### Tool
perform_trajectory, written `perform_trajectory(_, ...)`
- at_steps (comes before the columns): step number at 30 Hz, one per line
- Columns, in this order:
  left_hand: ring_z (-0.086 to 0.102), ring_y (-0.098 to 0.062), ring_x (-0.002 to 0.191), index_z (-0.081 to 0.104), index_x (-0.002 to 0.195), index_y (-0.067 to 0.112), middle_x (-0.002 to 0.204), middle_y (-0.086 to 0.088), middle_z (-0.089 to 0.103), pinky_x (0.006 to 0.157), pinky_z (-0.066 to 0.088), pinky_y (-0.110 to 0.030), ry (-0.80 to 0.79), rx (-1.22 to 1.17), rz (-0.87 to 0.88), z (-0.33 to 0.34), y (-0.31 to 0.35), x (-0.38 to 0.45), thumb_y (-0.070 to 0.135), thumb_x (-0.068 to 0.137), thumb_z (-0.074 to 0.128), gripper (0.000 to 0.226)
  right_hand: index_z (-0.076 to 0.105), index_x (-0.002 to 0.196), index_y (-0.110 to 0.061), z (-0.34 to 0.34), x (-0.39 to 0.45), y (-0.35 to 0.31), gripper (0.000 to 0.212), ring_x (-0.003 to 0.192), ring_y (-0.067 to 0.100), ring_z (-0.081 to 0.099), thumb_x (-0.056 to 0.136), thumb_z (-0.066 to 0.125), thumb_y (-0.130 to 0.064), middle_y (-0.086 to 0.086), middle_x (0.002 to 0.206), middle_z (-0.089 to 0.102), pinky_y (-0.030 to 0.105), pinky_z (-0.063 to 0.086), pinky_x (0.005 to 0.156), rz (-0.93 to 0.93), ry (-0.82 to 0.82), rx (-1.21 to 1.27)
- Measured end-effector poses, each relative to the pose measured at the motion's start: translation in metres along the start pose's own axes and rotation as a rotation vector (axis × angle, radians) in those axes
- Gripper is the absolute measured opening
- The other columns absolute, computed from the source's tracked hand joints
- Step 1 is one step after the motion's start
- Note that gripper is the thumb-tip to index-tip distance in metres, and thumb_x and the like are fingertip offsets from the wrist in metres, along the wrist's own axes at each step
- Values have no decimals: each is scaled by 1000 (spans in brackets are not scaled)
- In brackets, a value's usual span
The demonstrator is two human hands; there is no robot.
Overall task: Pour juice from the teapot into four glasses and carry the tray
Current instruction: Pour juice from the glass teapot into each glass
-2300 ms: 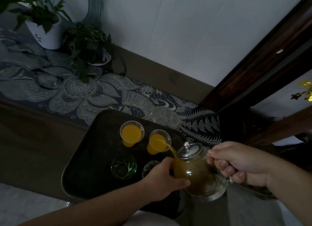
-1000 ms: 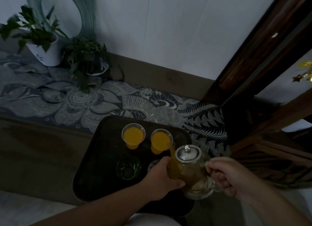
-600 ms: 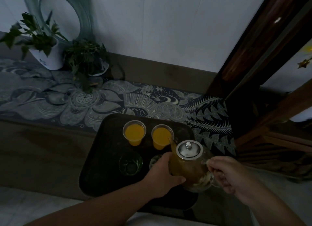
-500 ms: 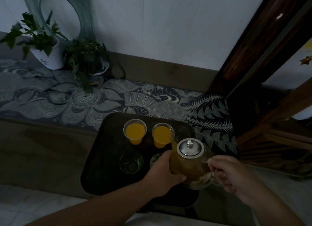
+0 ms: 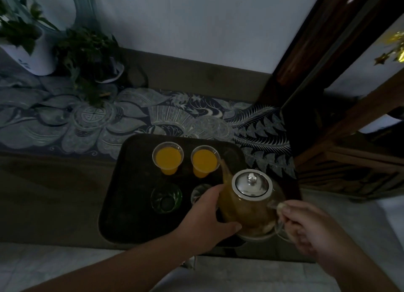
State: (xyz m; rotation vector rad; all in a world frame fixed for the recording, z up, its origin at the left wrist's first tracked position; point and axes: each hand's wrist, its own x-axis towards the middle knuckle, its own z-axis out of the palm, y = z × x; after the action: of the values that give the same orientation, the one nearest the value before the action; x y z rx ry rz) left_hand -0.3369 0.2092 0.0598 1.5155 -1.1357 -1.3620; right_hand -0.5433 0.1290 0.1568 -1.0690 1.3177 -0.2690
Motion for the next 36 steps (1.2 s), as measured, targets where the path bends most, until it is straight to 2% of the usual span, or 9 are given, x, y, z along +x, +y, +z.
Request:
perform_trajectory(3, 49, 6, 126, 38, 142, 43, 137, 23, 51, 105, 49, -28, -63, 10, 15, -7, -3, -6, 36, 72, 86, 85, 57, 60, -15, 11, -14, 5, 36, 33, 6, 17, 94, 45, -15, -5, 44, 24, 9, 17, 39, 14, 30, 47)
perform_trajectory(9, 48, 1, 126, 32, 131, 62, 139, 21, 47, 104, 50, -34, -126, 18, 29, -13, -15, -16, 44, 63, 88, 90, 56, 59, -16, 39, -38, 11, 35, 35, 6, 20, 93, 48, -15, -5, 45, 26, 11, 16, 40, 62, 117, 139)
perform_trajectory(14, 51, -6, 125, 34, 140, 47, 140, 13, 47, 104, 50, -40, -202, -1, 25, -22, -25, -22, 43, 62, 87, 95, 56, 57, -19, 59, -52, 19, 39, 36, 5, 23, 94, 45, -13, -8, 45, 29, 13, 16, 37, 95, 176, 164)
perform_trajectory(18, 52, -5, 123, 34, 124, 60, 139, 12, 48, 103, 51, -34, -268, 4, 24, -27, -28, -27, 37, 66, 89, 83, 56, 58, -19, 70, -61, 27, 39, 36, 5, 24, 95, 44, -15, -7, 45, 29, 13, 16, 37, 109, 216, 214)
perform_trajectory(24, 50, 2, 121, 31, 135, 49, 140, 13, 46, 91, 50, -18, -345, -1, 29, -32, -35, -30, 36, 69, 89, 88, 56, 64, -16, 84, -68, 35, 32, 37, 6, 22, 95, 46, -17, -6, 47, 29, 13, 15, 36, 120, 244, 241)
perform_trajectory(26, 54, 7, 117, 38, 127, 55, 135, 20, 51, 87, 53, -16, -363, -45, 34, -33, -35, -33, 33, 69, 90, 81, 56, 66, -16, 88, -68, 38, 30, 36, 5, 22, 94, 46, -17, -7, 46, 30, 13, 15, 37, 112, 240, 241)
perform_trajectory(29, 55, 15, 111, 42, 117, 60, 119, 35, 58, 78, 49, -5, -360, -45, 67, -35, -36, -40, 27, 71, 89, 73, 58, 63, -18, 92, -67, 41, 34, 37, 5, 22, 94, 46, -17, -7, 46, 32, 13, 16, 37, 111, 234, 218)
perform_trajectory(33, 53, 22, 105, 42, 116, 58, 120, 30, 54, 78, 49, -5, -350, -50, 43, -36, -41, -45, 29, 70, 89, 72, 59, 60, -20, 96, -66, 42, 36, 38, 5, 22, 94, 46, -16, -7, 47, 33, 12, 15, 37, 130, 223, 199)
perform_trajectory(36, 56, 19, 105, 44, 114, 57, 121, 27, 56, 81, 52, -10, -362, -73, 7, -36, -44, -47, 26, 71, 89, 70, 59, 63, -18, 97, -64, 43, 34, 39, 6, 21, 94, 46, -16, -7, 48, 32, 12, 15, 37, 147, 212, 190)
